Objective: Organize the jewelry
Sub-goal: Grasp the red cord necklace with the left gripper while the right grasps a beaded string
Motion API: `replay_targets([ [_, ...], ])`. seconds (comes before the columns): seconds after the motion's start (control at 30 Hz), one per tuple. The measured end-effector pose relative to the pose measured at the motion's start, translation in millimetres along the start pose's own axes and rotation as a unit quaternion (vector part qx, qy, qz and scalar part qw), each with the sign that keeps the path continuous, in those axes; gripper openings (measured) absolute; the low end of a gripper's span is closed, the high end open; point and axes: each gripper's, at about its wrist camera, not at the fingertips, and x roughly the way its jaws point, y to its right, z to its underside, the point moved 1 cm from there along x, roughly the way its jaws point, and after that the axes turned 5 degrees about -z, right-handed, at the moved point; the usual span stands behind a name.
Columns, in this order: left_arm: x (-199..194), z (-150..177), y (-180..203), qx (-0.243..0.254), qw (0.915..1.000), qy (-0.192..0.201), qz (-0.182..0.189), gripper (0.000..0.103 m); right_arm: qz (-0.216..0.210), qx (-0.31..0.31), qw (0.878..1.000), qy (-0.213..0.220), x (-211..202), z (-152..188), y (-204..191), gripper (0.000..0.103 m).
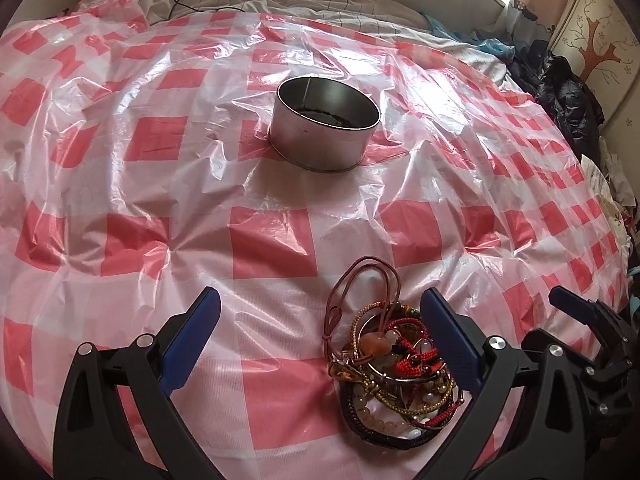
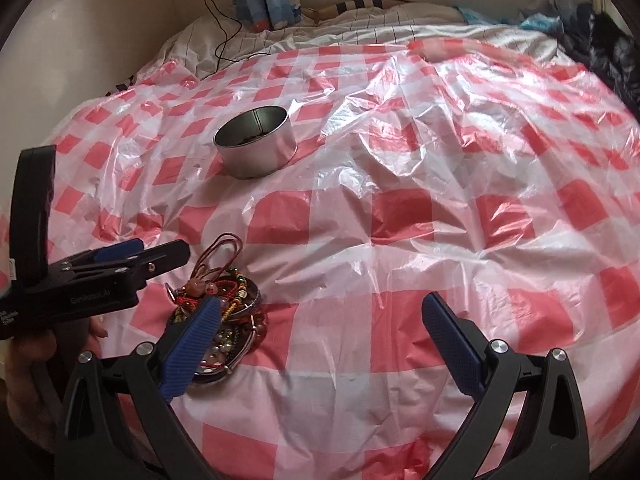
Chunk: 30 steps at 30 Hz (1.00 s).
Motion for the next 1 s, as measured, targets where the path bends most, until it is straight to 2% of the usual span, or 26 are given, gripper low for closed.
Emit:
replay_targets([
  [0.2,24,-1,14,0.017,0.9993,-0.031,0.009,0.092,-0.010,0.019,1.000,0.000,2,0,2,0.096],
  [0.23,27,0,18,0.028,0.9991,-0.033,0.008,0.083,-0.012,0.022,1.000,-0.001,2,0,2,0.096],
  [0.27,31,1,22,0.038,0.9986,-0.037,0.003,0.067,-0.012,0.023,1.000,-0.001,2,0,3,0.096],
  [0.3,35,2,24,0.048,0.9979,-0.044,-0.001,0.059,-0.012,0.022,1.000,-0.002,3,0,3,0.096],
  [0.33,37,3,25,0.048,0.9979,-0.043,0.004,0.046,-0.011,0.021,1.000,-0.004,4,0,3,0.096],
  [0.37,37,2,23,0.044,0.9981,-0.043,0.010,0.026,-0.011,0.020,1.000,-0.005,5,0,3,0.096],
  [0.43,37,0,17,0.029,0.9983,-0.045,0.020,0.009,-0.016,0.020,1.000,-0.007,6,0,3,0.096],
  [0.47,35,-1,13,0.024,0.9987,-0.040,0.020,0.004,-0.018,0.019,1.000,-0.008,7,-1,3,0.096],
  [0.6,23,-5,-2,-0.002,0.9985,-0.022,0.050,0.004,-0.026,-0.010,1.000,-0.013,11,-1,-9,0.096],
  [0.73,7,-10,-16,-0.016,0.9987,0.005,0.049,0.003,-0.030,-0.076,0.996,-0.023,20,1,-38,0.096],
  [0.87,-14,-17,-34,-0.031,0.9980,0.038,0.040,0.003,-0.033,-0.166,0.985,-0.041,35,8,-73,0.096],
  [1.0,-22,-20,-50,-0.042,0.9977,0.044,0.030,0.003,-0.042,-0.226,0.971,-0.069,54,10,-97,0.096],
])
